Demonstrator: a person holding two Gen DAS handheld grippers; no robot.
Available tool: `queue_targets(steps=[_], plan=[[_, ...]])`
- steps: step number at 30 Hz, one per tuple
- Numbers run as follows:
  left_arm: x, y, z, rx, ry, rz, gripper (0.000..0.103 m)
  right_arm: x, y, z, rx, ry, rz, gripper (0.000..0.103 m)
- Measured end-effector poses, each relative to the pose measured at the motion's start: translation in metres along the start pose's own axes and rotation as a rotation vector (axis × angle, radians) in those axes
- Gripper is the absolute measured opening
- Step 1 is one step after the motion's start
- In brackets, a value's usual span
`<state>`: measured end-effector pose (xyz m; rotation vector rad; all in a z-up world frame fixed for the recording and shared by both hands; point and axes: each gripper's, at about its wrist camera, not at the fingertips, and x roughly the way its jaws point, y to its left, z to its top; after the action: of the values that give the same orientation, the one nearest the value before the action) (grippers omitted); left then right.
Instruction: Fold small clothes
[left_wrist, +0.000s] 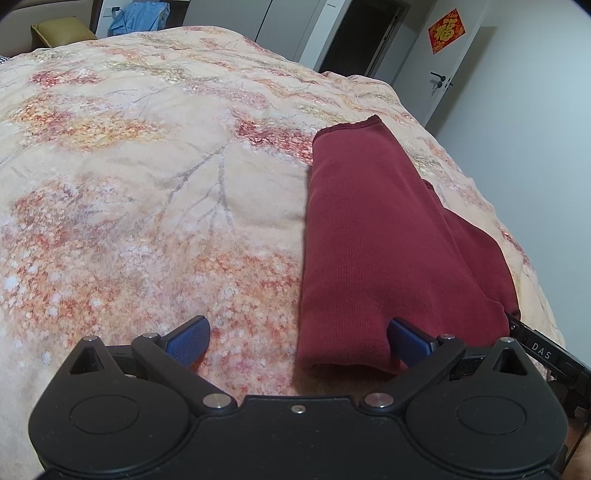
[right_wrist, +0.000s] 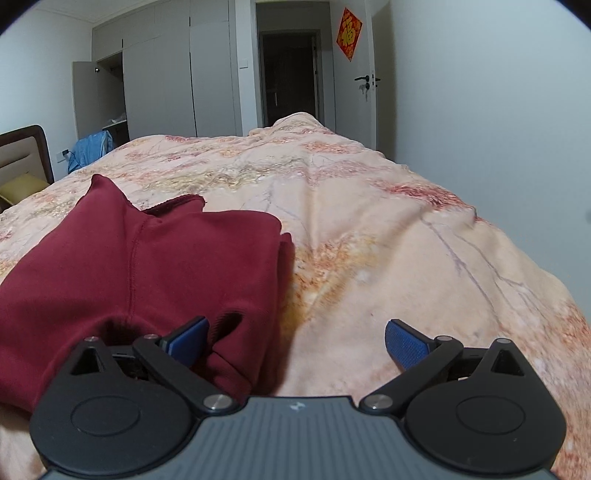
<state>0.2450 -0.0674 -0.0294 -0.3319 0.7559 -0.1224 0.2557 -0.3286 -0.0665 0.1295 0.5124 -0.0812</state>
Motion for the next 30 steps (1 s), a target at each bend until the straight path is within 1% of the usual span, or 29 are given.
queue_targets(steps=[3, 6, 10, 14, 16, 18, 22, 24, 27, 30], plan=[[0.000, 0.000, 0.000, 0.002, -0.001, 0.002, 0.102, -0.001, -0.003, 0.001, 0.011, 0.000, 0.003, 0.102], [0.001, 0.000, -0.001, 0.002, 0.001, 0.003, 0.102, -0.007, -0.003, 0.009, 0.067, -0.001, 0.006, 0.102], [0.001, -0.001, -0.001, 0.003, 0.001, 0.004, 0.102, -0.024, 0.005, 0.023, 0.084, -0.073, 0.015, 0.103], [0.001, -0.001, -0.001, 0.004, 0.001, 0.004, 0.102, -0.027, 0.019, 0.039, 0.078, -0.099, 0.083, 0.103], [0.001, -0.001, -0.001, 0.004, 0.003, 0.004, 0.102, -0.024, 0.027, 0.042, 0.068, -0.089, 0.120, 0.103], [0.001, -0.001, -0.001, 0.004, 0.002, 0.004, 0.102, -0.018, 0.035, 0.043, 0.047, -0.062, 0.153, 0.103], [0.001, -0.001, -0.001, 0.005, 0.003, 0.004, 0.102, -0.008, 0.047, 0.032, -0.001, -0.005, 0.163, 0.103], [0.001, 0.000, -0.001, 0.008, 0.004, 0.003, 0.102, -0.005, 0.047, 0.022, -0.029, 0.014, 0.141, 0.103], [0.002, -0.001, -0.002, 0.017, 0.008, 0.005, 0.102, -0.006, 0.041, 0.006, -0.078, 0.023, 0.114, 0.103], [0.002, -0.002, -0.003, 0.027, 0.010, 0.009, 0.102, -0.011, 0.032, -0.006, -0.077, 0.024, 0.112, 0.103]])
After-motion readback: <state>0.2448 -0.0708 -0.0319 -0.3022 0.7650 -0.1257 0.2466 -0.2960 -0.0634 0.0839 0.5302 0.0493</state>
